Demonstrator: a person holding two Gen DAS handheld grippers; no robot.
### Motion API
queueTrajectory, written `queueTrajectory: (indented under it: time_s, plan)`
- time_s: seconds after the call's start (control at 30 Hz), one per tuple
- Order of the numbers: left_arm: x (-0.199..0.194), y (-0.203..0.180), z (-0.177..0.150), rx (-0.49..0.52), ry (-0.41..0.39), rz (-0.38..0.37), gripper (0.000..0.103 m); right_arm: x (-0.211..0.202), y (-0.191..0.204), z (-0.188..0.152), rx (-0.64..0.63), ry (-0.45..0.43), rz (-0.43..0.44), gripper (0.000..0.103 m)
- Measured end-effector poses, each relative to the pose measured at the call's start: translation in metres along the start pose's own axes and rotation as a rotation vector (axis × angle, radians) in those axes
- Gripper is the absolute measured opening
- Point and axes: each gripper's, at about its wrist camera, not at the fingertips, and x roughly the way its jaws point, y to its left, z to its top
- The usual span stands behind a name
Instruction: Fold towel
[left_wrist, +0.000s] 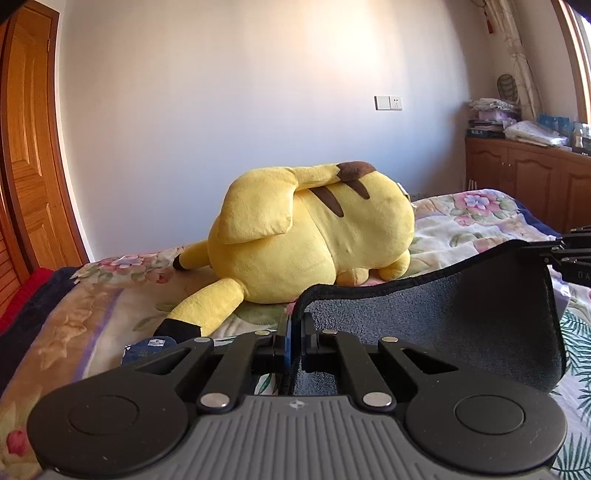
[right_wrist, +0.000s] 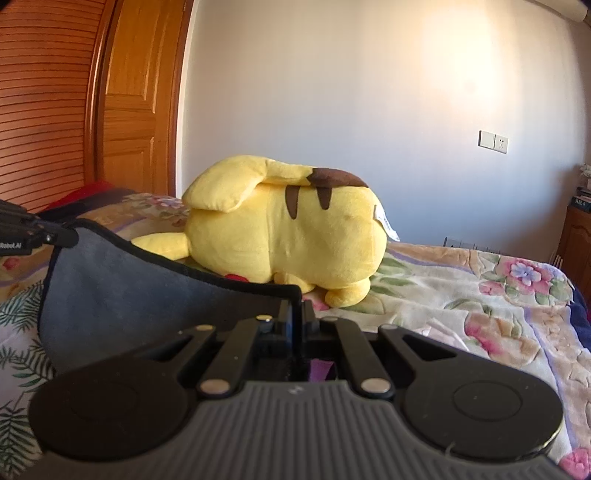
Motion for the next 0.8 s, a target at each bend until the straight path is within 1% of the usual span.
queueTrajectory:
  time_s: [0.23,0.47,0.73,0.8]
  plan:
    - [0.021,0.003,-0.002,0.006,0.000,0.015,0.005,0.017,-0.001,-0.001,-0.021,-0.011,-0.025,0.005]
    - [0.050,0.008,-0.008,-0.002,0.017,0.033,0.005,0.037,-0.005,-0.010,-0.027,-0.010,-0.049,0.005]
    - [0.085,0.005,-0.020,0.020,0.056,0.040,0.005,0.065,-0.003,-0.022,-0.087,0.035,-0.056,0.005]
    - [0.093,0.003,-0.025,0.027,0.071,0.042,0.005,0.072,-0.004,-0.025,-0.084,0.052,-0.047,0.005]
